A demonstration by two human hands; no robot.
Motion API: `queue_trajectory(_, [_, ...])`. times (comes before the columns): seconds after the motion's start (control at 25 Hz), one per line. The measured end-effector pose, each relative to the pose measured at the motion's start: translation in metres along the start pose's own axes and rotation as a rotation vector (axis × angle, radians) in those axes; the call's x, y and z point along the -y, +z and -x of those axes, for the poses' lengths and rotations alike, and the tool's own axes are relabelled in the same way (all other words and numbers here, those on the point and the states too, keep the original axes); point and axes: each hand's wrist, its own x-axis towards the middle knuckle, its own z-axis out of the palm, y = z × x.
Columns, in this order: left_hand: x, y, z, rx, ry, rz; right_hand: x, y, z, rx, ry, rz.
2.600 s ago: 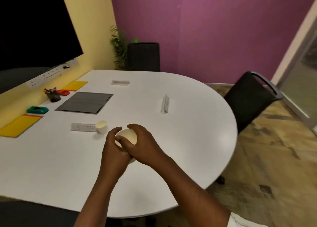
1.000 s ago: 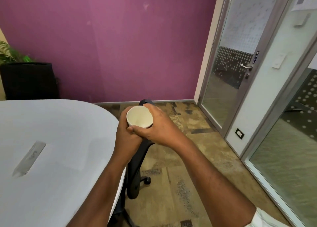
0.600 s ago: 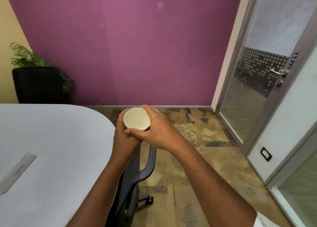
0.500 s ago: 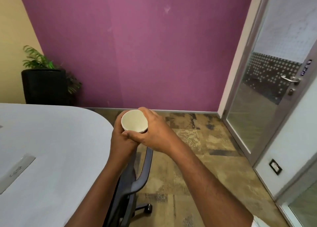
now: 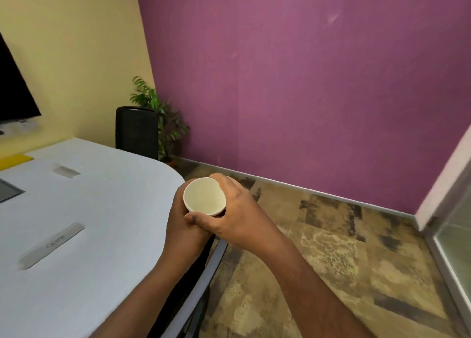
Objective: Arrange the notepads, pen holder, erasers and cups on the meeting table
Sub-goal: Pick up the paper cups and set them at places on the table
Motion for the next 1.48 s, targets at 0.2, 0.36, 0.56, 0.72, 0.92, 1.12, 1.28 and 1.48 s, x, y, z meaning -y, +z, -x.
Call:
queue_trajectory(0.2, [0.029,0.054,-0.072,-0.071,-0.073,0.032,-0.062,-0.007,-0.073,0.036,-0.021,-0.064])
queue_trajectory(0.36, [0.049,0.093,-0.145,-0.133,-0.123,0.000,-0.110,-0.022,-0.154,0.118,-0.009,-0.078])
queue_trajectory(0.56, [0.071,0.126,-0.201,-0.199,-0.163,-0.062,-0.160,-0.032,-0.218,0.209,-0.042,-0.119])
queue_trajectory(0.72, [0.088,0.166,-0.239,-0.368,-0.263,-0.126,-0.213,-0.034,-0.273,0.341,-0.084,-0.214])
queue_trajectory(0.92, [0.105,0.212,-0.265,-0.616,-0.431,-0.219,-0.258,-0.028,-0.310,0.512,-0.229,-0.269])
queue_trajectory(1.12, [0.120,0.213,-0.274,-0.838,-0.412,-0.308,-0.262,-0.009,-0.347,0.663,-0.394,-0.309])
queue_trajectory(1.28, [0.151,0.178,-0.280,-0.916,-0.403,-0.290,-0.249,0.028,-0.371,0.732,-0.428,-0.367])
queue_trajectory(1.48, [0.187,0.120,-0.313,-0.959,-0.423,-0.349,-0.229,0.089,-0.418,0.823,-0.437,-0.356])
